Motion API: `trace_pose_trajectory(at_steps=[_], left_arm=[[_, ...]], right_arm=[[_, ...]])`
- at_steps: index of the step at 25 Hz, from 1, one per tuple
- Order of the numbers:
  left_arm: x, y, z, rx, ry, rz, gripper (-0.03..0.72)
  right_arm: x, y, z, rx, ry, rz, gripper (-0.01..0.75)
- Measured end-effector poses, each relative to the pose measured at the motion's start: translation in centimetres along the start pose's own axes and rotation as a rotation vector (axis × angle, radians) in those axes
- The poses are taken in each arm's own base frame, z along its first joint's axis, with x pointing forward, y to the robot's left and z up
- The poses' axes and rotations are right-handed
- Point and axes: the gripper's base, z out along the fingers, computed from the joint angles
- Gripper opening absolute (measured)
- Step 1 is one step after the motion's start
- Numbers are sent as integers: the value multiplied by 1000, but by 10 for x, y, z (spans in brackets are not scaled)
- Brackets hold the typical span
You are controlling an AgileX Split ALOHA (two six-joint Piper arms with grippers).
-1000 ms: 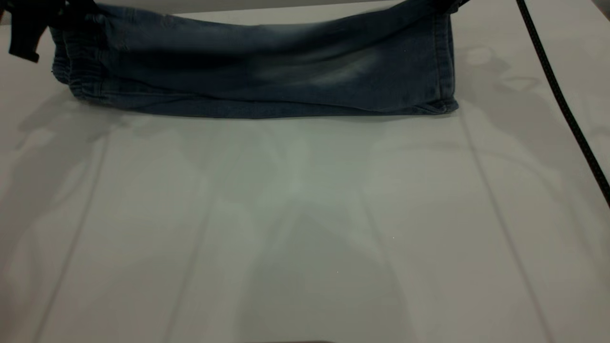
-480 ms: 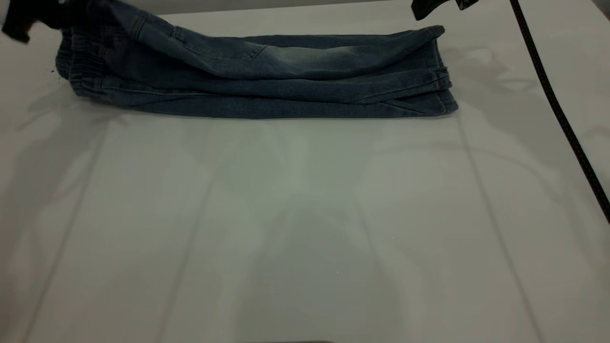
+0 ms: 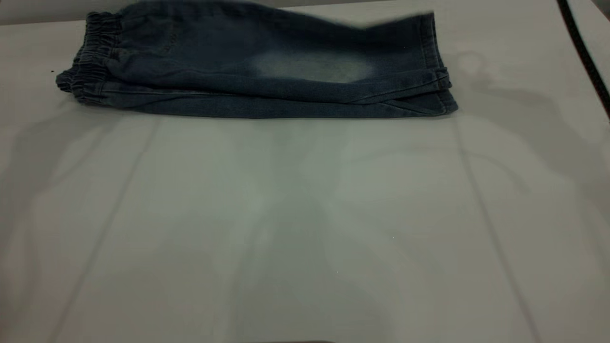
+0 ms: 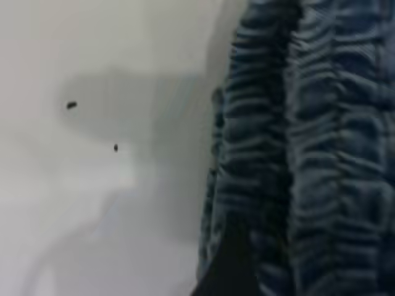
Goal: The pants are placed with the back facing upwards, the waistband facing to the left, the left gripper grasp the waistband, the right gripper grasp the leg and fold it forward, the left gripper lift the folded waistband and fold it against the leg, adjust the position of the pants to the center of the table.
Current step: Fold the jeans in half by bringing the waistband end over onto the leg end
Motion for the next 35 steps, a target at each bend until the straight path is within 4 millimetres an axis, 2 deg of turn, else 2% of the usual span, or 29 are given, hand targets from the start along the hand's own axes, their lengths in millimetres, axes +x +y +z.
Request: trace_pose_trajectory(at_steps=[1, 8, 11, 12, 13, 18, 19, 20, 25, 28, 32, 35], left_arm=[[0, 0, 0, 0, 0, 0, 583], [11, 6, 39, 3, 43, -26, 582], [12, 6, 47, 14, 40, -60, 540], [-16, 1, -4, -18, 0, 144, 122], [-16, 1, -4, -18, 0, 144, 122], [-54, -11, -85, -65, -104, 277, 120], [-66, -71, -122, 15, -95, 416, 120], [-66, -71, -122, 15, -95, 416, 120], [-50, -152, -113, 122, -83, 558, 120], [-35, -192, -101, 173, -87, 625, 120], [-12, -227, -78, 219, -41, 686, 120], [4, -240, -58, 236, 1, 713, 134]], right_arm=[[0, 0, 0, 0, 0, 0, 581], [0, 0, 0, -3, 2, 1, 581], [0, 0, 0, -4, 1, 2, 581], [-6, 15, -24, 0, -52, -32, 581], [-6, 15, -24, 0, -52, -32, 581], [-9, 24, -38, 3, -83, -52, 581], [-9, 26, -41, 0, -91, -54, 581], [-9, 26, -41, 0, -91, -54, 581], [-11, 33, -53, 4, -124, -70, 581], [-13, 38, -62, 6, -146, -81, 581], [-13, 44, -72, 8, -168, -95, 581], [-14, 47, -77, 9, -179, -102, 581]])
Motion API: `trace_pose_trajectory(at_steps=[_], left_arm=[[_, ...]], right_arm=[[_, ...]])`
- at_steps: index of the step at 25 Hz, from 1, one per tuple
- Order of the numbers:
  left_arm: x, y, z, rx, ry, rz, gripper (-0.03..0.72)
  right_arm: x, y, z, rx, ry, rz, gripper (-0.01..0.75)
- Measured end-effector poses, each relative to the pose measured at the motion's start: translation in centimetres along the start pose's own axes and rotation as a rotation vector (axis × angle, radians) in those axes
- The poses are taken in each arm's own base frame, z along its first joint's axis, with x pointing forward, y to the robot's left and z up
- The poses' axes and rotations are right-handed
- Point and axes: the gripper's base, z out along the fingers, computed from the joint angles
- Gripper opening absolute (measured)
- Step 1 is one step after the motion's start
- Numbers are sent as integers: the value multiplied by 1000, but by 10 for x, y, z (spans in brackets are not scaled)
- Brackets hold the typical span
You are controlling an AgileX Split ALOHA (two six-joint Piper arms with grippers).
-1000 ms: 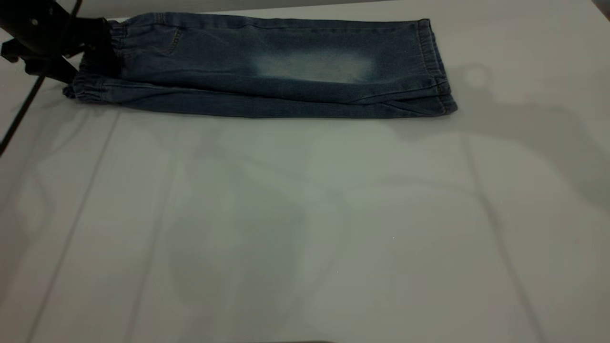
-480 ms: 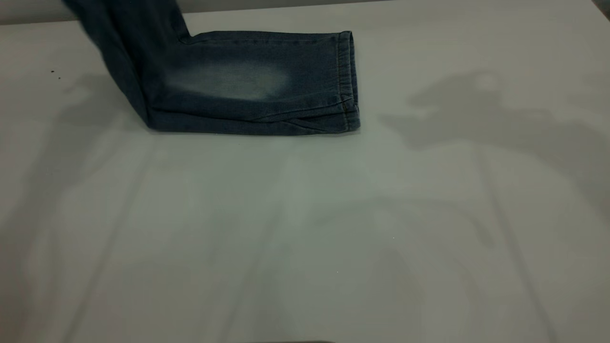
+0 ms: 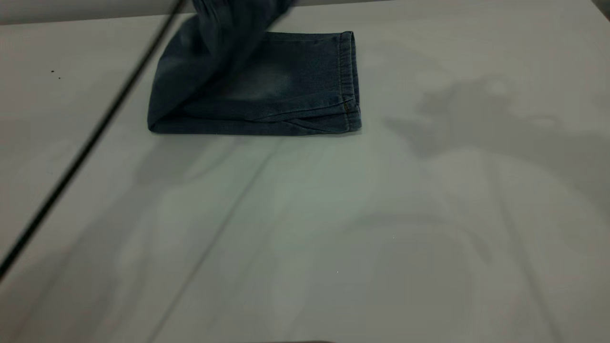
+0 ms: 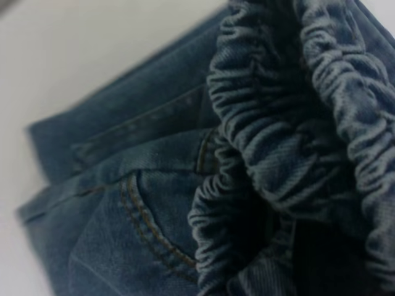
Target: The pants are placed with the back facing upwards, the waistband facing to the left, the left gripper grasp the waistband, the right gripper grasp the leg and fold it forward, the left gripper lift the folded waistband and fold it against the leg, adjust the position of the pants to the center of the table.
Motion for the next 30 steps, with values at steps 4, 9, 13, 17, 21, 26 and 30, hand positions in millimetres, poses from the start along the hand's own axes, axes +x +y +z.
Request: trace_pose_trajectory(at_steps=[4, 9, 13, 17, 21, 26, 30], left_arm=[[-2, -9, 10, 1, -21, 14, 238], [44, 4, 69, -82, 191, 73, 570], [57, 2, 96, -85, 176, 32, 570], [65, -1, 99, -69, 256, -33, 568], [80, -6, 90, -31, 472, -111, 568], [85, -8, 75, -13, 612, -143, 568], [50, -1, 38, -25, 592, -151, 568]], right_arm=[[-1, 3, -5, -1, -7, -7, 581], [1, 5, -6, -20, 20, -8, 581], [2, 6, -6, -25, 28, -8, 581], [3, 6, -6, -30, 37, -8, 573], [3, 6, -6, -32, 39, -8, 571], [3, 6, -6, -32, 39, -8, 571], [0, 15, -21, -26, 7, -33, 571]])
